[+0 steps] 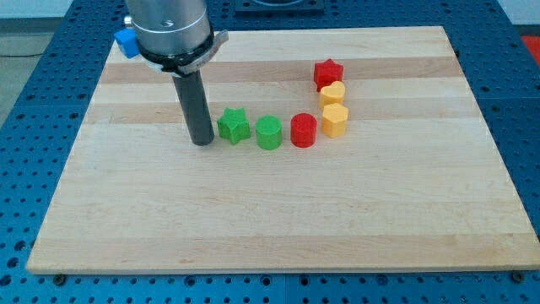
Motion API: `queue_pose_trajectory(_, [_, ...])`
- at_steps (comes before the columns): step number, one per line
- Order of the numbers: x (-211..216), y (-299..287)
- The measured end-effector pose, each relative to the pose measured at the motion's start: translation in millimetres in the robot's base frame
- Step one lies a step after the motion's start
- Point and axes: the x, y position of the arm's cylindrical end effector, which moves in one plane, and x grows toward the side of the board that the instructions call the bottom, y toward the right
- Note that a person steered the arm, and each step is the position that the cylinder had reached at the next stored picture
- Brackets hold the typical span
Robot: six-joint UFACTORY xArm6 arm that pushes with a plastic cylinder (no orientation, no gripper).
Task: Push the blue triangle into the green star
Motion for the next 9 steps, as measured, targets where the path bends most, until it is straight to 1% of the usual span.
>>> queue_pose_trajectory(1, [-36.1, -45.5])
queue_pose_trajectory(2, [-81.2, -107.5])
queue_pose_trajectory(3, [-109.7, -164.0])
queue_pose_trajectory(4, [-115.5, -180.6])
queue_pose_trajectory(7, [-125.6, -181.0])
queue_pose_trajectory(9, [-155.3, -181.0])
